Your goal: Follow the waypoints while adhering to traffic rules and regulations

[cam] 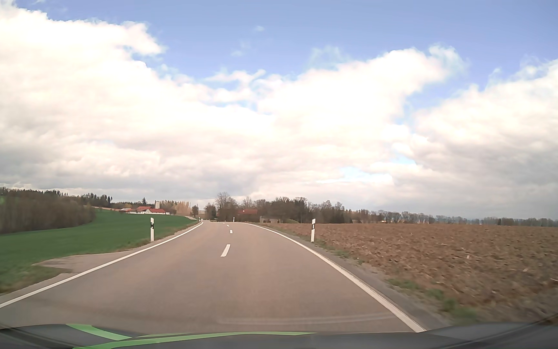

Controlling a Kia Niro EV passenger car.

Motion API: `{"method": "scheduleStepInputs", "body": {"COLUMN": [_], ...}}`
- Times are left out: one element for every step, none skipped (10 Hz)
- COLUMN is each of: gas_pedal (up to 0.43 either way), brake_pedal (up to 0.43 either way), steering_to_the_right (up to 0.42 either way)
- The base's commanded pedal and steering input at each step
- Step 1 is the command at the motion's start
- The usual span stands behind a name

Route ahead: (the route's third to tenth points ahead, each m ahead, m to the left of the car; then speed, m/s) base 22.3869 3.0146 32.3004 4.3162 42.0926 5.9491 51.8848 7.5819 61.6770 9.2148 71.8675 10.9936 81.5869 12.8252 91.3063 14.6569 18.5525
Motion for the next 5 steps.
{"method": "scheduleStepInputs", "body": {"gas_pedal": [0.22,0.22,0.22,0.22,0.22], "brake_pedal": [0.0,0.0,0.0,0.0,0.0], "steering_to_the_right": [-0.029,-0.029,-0.029,-0.03,-0.031]}}
